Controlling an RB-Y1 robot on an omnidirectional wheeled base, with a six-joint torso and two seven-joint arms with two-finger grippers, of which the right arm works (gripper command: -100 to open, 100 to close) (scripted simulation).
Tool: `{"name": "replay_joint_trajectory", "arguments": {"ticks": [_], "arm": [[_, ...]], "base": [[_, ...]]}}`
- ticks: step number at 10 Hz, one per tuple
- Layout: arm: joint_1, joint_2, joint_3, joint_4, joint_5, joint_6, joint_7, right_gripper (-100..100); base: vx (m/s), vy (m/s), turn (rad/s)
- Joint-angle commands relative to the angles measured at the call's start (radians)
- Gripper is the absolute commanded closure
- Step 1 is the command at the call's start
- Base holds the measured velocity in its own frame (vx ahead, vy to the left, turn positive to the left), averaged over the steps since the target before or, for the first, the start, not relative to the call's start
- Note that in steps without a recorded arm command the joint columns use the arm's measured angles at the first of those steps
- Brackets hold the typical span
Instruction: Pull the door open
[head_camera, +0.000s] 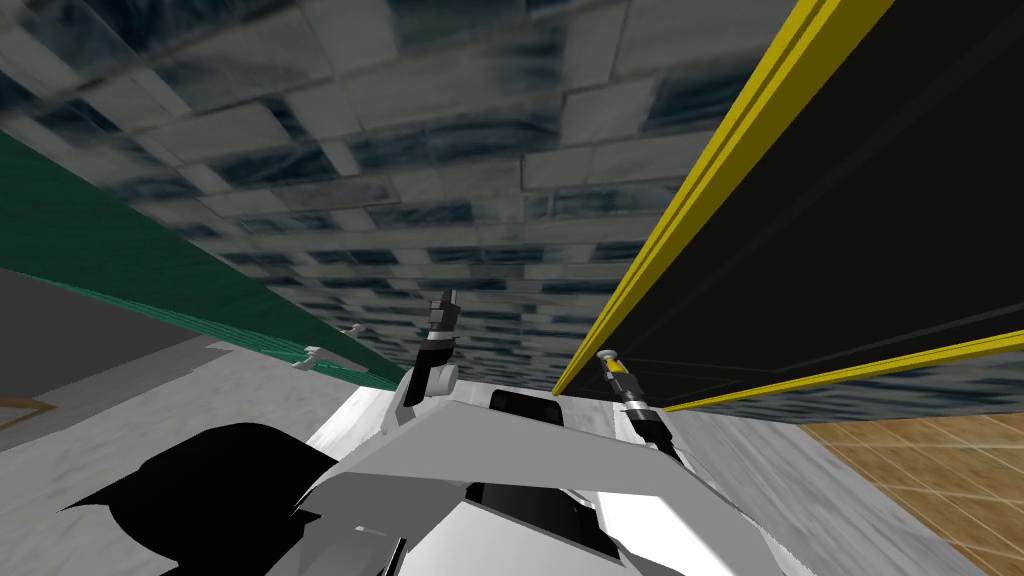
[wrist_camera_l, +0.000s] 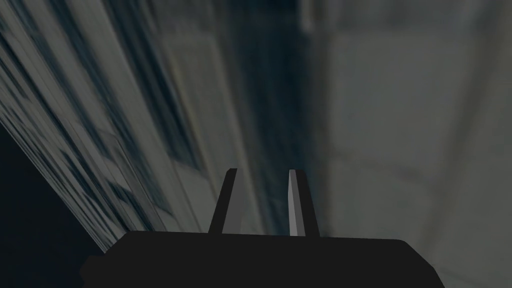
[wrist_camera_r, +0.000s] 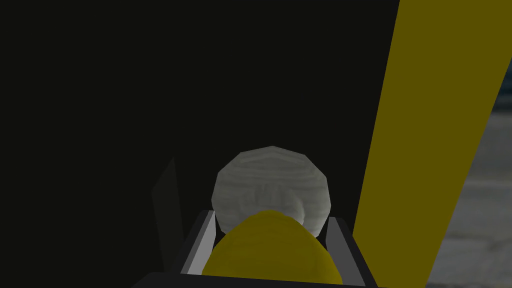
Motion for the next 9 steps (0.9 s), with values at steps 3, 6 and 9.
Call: {"name": "replay_joint_trajectory", "arguments": {"ticks": [3, 6, 9], "arm": [[0.001, 0.002, 0.002, 0.000, 0.001, -0.001, 0.000, 100], [-0.001, 0.002, 0.003, 0.001, -0.013, 0.004, -0.045, 100], [-0.003, 0.003, 0.005, 0.001, -0.029, 0.008, -0.093, 100]], "base": [[-0.013, -0.003, 0.003], [-0.031, -0.019, 0.064], [-0.056, -0.027, 0.065]]}}
